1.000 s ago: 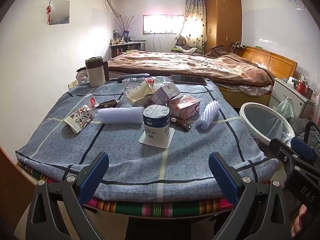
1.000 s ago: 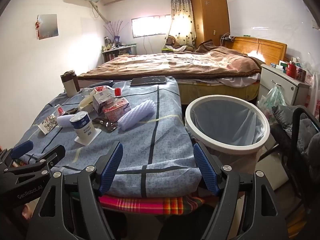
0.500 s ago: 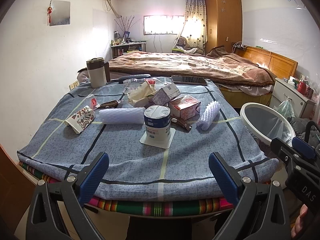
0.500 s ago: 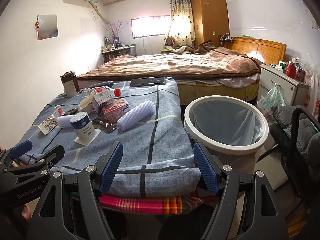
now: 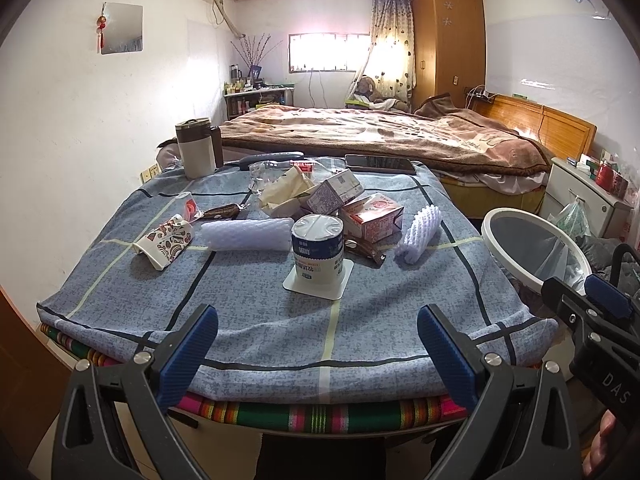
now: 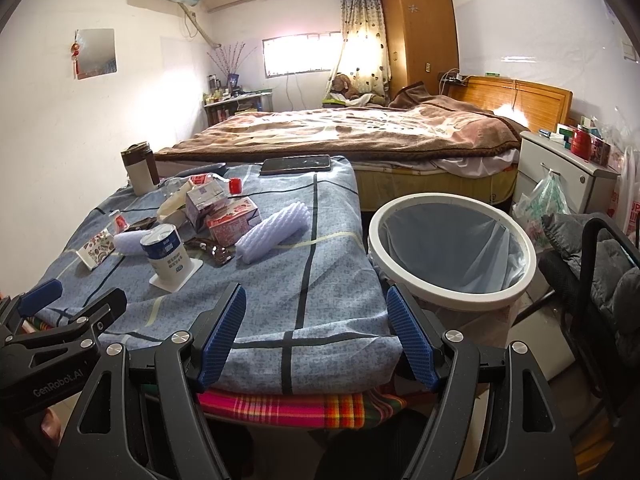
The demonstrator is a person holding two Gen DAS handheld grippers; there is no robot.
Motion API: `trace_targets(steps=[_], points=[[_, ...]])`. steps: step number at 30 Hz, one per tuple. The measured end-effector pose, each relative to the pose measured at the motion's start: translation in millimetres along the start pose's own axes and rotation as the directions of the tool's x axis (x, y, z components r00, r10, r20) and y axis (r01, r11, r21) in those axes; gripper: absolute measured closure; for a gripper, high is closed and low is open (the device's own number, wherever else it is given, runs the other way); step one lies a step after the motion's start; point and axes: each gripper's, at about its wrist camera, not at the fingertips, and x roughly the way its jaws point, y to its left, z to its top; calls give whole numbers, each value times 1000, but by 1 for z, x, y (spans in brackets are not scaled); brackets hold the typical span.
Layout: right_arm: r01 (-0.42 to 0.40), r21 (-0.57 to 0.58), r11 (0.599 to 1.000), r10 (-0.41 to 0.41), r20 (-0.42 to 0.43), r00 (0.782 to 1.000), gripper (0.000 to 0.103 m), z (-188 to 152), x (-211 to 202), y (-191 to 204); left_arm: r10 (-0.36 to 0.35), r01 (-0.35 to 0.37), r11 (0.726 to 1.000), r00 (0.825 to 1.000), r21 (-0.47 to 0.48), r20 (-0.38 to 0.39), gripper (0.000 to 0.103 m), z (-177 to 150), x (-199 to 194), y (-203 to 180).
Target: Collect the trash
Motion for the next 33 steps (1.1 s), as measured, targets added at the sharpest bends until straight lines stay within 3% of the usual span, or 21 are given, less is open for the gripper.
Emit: trace_targets(steps=[33], points=[[1, 0, 1000, -1, 2, 1000, 29, 1, -1, 0, 8, -8, 1000, 1000, 8, 5, 2, -1, -3, -2]])
